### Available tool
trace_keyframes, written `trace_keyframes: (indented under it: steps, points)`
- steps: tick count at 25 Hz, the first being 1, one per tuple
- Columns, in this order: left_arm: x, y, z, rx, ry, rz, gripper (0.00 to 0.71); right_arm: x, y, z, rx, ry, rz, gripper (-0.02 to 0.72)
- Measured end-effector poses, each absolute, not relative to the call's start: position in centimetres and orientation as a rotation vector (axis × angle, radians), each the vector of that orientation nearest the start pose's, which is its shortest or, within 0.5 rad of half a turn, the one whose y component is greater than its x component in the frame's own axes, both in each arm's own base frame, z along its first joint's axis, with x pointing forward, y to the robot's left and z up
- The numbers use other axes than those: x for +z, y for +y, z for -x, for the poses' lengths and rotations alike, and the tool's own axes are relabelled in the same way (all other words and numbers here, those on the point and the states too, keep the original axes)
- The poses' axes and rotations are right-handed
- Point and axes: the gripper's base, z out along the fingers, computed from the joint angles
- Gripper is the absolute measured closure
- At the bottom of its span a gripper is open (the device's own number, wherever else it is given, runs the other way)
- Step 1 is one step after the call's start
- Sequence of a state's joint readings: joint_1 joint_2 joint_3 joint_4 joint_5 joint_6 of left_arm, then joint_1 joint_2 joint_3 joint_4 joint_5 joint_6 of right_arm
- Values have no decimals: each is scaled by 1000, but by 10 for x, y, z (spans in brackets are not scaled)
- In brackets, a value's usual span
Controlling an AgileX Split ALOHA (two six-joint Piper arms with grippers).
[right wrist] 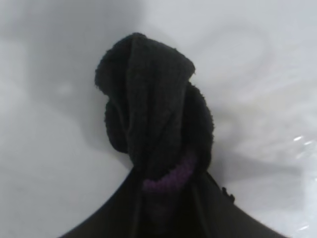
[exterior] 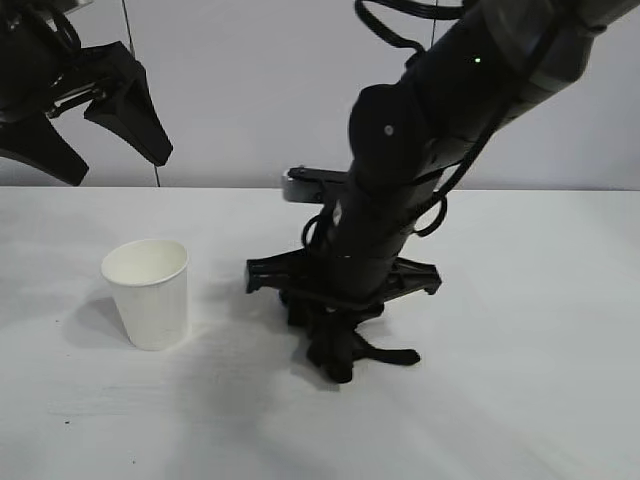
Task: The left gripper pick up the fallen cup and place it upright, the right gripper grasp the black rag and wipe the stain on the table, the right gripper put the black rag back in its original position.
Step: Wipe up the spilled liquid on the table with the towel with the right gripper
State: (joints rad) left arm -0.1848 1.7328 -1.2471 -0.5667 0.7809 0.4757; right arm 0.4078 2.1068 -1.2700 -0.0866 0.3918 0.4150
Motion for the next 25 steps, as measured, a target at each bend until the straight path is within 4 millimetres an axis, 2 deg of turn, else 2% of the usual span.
trace_keyframes:
  steps: [4,7,11,14,18,23,25]
  points:
    - [244,-100,-349,-560,2607,-436,17,108,167,-378,175,2725,114,579]
    - [244,-100,-349,-560,2607,-436,17,108,195,-364,211,2733,195,579]
    - [244,-100,-349,-560,2607,-436,17,108,242,-335,271,2738,342,579]
    - [244,-100,-349,-560,2607,-436,17,107,253,-326,279,2741,388,579]
    - [244,-100,-349,-560,2607,-436,17,106,235,-337,267,2769,296,579]
    - [244,-100,-349,-560,2607,-436,17,109,184,-365,195,2799,129,579]
    - [244,-100,-349,-560,2607,-434,17,110,169,-370,174,2816,83,579]
